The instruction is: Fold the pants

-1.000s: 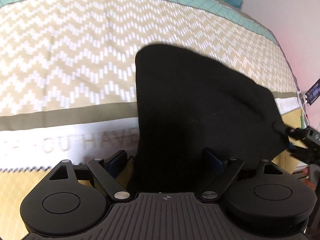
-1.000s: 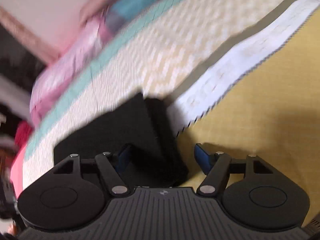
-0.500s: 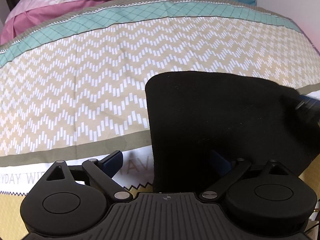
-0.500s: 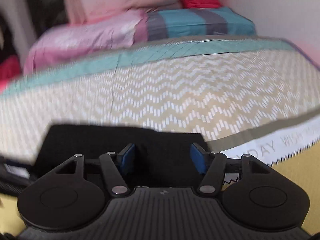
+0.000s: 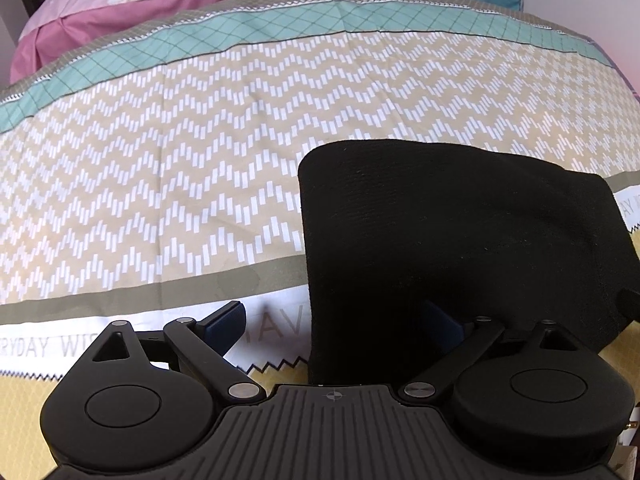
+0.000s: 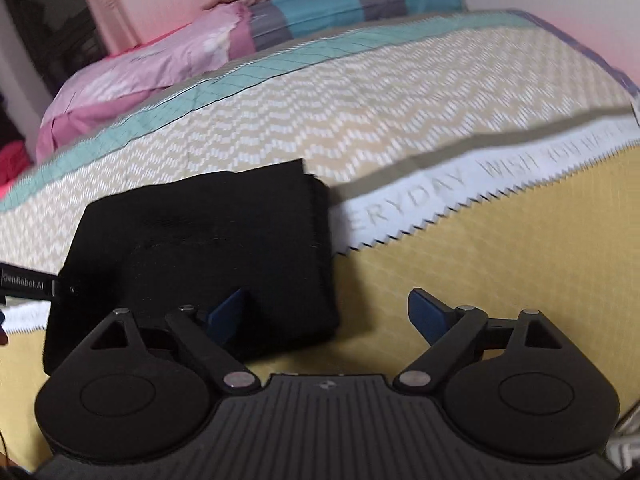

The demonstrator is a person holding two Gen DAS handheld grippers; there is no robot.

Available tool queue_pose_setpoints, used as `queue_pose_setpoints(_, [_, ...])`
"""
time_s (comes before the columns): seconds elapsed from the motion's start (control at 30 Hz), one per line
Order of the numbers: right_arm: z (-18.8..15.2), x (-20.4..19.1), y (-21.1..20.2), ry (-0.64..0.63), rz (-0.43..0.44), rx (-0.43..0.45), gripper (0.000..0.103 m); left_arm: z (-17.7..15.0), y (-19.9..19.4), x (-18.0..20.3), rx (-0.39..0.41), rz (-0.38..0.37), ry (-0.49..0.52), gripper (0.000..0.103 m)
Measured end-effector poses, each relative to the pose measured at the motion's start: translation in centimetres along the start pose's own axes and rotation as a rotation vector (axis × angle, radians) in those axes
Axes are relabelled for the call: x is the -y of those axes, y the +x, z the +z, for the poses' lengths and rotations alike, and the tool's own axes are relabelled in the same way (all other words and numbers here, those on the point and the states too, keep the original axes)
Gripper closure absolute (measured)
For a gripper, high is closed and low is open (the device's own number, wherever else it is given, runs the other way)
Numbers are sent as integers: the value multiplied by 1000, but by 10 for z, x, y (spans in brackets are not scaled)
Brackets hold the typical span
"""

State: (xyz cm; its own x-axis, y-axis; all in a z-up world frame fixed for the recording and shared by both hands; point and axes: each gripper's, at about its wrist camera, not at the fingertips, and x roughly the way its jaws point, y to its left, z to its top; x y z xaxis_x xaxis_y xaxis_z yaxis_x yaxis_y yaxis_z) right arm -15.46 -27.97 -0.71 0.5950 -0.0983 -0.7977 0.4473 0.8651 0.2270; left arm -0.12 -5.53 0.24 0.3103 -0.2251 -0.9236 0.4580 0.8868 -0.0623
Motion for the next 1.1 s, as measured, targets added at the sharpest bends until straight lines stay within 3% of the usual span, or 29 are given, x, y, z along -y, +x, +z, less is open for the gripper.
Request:
queue_pose_setpoints(0.07, [-1,3,-11,11,-7,-1,12,-3,-9,5,10,18,20,0])
queue_pose_setpoints(0.3, [-17,7,-22,-3,-152,-41,10,-25,-44,10,36,67,57,0])
queue_pose_setpoints(0.43, [-27,6,-29,37,-111,-64,10,-41,-51,11,24,94,55,0])
queue_pose_setpoints(0.67, [-40,-38,-38,-83,-41,-85,10,-64,-51,15,-39,110,20,0])
queue_pose_setpoints(1.1, [-51,-57,-35,-111,9,-110,10,-70,-39,24,-93,146,29,0])
